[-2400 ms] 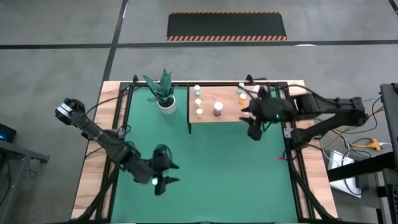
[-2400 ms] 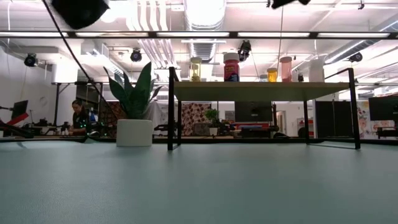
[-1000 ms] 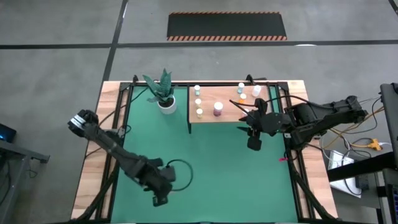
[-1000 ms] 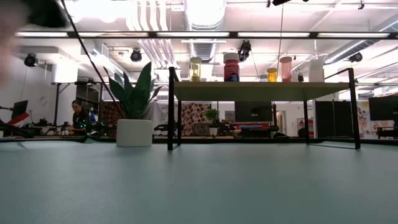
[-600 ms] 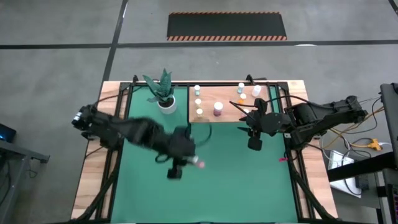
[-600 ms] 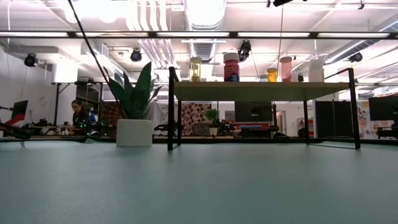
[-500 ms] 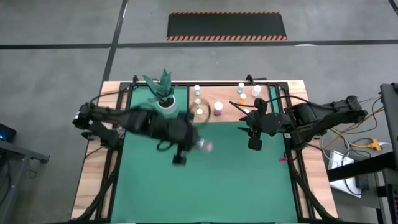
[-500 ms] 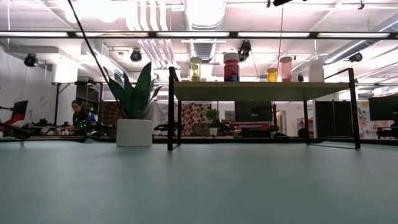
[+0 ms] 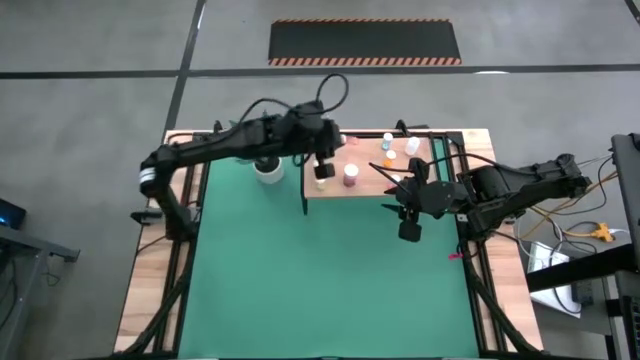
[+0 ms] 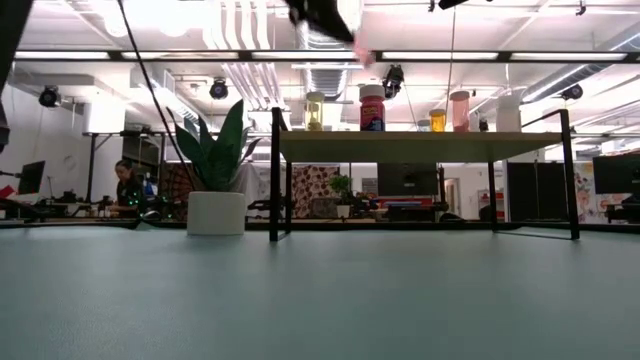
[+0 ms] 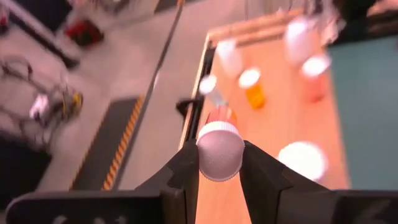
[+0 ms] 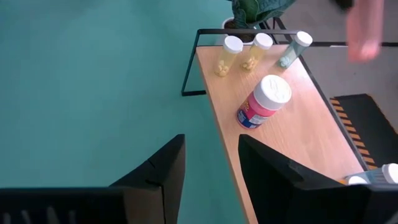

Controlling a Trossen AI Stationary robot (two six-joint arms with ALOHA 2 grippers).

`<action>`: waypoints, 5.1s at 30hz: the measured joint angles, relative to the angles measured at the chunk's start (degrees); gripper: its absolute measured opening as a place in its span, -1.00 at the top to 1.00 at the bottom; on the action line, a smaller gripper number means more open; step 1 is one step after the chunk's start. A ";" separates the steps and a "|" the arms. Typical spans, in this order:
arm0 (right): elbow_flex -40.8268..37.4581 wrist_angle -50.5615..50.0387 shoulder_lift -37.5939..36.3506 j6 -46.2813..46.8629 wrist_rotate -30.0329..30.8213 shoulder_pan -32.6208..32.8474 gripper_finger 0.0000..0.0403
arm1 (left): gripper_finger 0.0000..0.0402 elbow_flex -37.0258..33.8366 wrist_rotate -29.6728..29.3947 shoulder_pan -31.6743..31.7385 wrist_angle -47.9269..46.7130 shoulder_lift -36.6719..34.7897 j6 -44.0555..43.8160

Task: Pick and place medicine bottles onto shelf by color
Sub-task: Put the light pink pill bottle on the shelf

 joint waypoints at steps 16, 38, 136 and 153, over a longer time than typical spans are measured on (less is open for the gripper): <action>-0.04 0.00 0.00 0.00 0.02 0.00 0.31 | 0.59 0.28 0.43 3.13 -4.65 10.82 -0.31; -0.04 -0.02 0.00 0.02 0.00 0.00 0.28 | 0.43 -0.15 1.84 3.13 -5.28 10.83 -0.72; 52.59 -21.35 54.03 -26.79 -31.85 -34.99 -0.12 | 0.31 -38.88 -6.39 -19.49 19.31 -38.60 7.56; 50.93 -21.90 54.01 -25.86 -31.52 -34.88 -0.12 | 0.31 -38.86 -6.39 -19.49 18.79 -39.45 8.59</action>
